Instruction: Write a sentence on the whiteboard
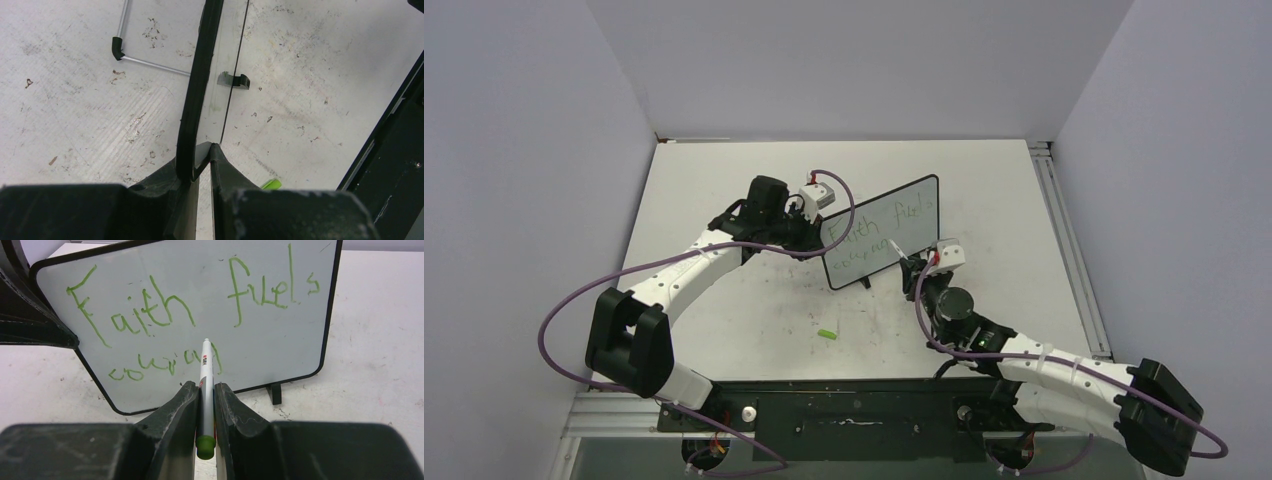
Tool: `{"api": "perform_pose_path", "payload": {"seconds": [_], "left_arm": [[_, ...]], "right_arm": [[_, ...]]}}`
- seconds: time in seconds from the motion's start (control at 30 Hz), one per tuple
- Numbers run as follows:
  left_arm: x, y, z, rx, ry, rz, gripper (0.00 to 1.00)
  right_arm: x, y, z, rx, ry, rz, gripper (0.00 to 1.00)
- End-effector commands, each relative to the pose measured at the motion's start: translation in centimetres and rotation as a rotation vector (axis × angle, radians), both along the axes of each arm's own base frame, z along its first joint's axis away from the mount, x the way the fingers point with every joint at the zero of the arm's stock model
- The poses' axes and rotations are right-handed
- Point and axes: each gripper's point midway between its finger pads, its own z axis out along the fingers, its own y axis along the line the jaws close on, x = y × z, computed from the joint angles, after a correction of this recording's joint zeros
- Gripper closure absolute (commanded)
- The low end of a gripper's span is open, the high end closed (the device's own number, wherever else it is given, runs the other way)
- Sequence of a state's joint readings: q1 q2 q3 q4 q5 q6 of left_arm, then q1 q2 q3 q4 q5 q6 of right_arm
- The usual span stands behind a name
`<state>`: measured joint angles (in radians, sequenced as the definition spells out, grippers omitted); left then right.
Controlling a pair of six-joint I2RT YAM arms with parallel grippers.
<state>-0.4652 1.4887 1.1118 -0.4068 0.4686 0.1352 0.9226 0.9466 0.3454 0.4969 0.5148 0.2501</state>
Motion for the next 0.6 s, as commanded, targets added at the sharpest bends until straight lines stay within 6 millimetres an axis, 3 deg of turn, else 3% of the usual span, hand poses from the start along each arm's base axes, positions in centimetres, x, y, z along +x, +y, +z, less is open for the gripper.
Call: {"api": "perform_pose_path", "payload": {"seconds": [0.0, 0.27, 0.57], "left_arm": [[0.3, 0.6, 0.2, 0.044, -0.038, -0.006, 1.00], [0.3, 0.6, 0.4, 0.040, -0.043, -0.007, 1.00], [0.4, 0.4, -0.1, 0.047, -0.042, -0.003, 1.00]], "right_arm": [[0.0, -0.1, -0.2, -0.005, 0.010, 0.018, 0.95], [0.7, 0.2, -0.2, -0.020, 0.005, 0.066, 0.95], [2.2, -1.4, -0.5, 0.018, 0.008, 0.096, 0.95]]}}
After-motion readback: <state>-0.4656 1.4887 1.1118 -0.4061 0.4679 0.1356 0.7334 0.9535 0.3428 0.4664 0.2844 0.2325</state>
